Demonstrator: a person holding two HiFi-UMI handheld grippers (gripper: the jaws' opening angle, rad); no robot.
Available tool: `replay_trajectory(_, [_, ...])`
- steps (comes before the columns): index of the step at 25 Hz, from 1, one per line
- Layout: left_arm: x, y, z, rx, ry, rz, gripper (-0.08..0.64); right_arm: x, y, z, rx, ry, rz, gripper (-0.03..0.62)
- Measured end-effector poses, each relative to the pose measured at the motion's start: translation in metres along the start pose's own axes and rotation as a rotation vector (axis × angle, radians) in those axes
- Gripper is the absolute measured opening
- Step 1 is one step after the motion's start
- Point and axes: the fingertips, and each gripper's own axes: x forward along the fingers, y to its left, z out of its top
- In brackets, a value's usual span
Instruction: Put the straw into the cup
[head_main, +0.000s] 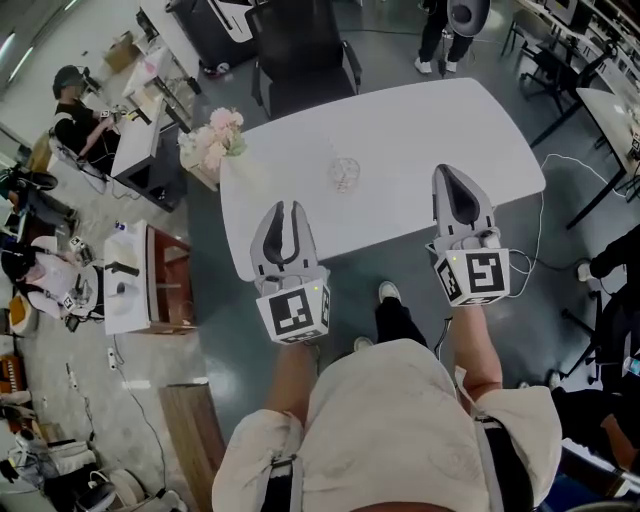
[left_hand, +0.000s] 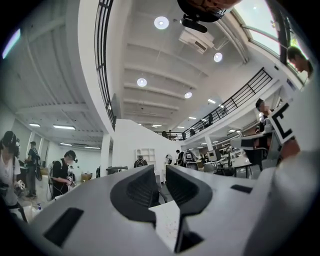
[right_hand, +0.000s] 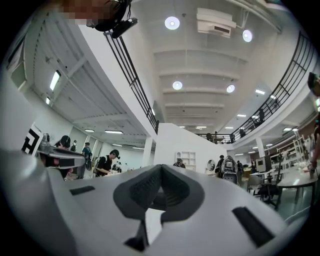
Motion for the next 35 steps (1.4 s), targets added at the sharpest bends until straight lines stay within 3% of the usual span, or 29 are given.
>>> replay_trajectory(11, [-0.006, -0.003, 0.028, 0.012, -0.066, 0.001, 0.04, -0.007, -0.003, 0.017, -0.019, -0.028, 0.002, 0.001])
replay_trajectory(19, [-0.008, -0.006, 0.03, 0.015, -0.064, -0.002, 0.005, -0.007, 0.0, 0.019, -0.026, -0.028, 0.013, 0.0])
replay_trajectory(35, [-0.01, 0.008, 0.024, -0.009, -0.065, 0.019, 0.005, 0.002, 0.019, 0.009, -0.047, -0.001, 0.044, 0.0])
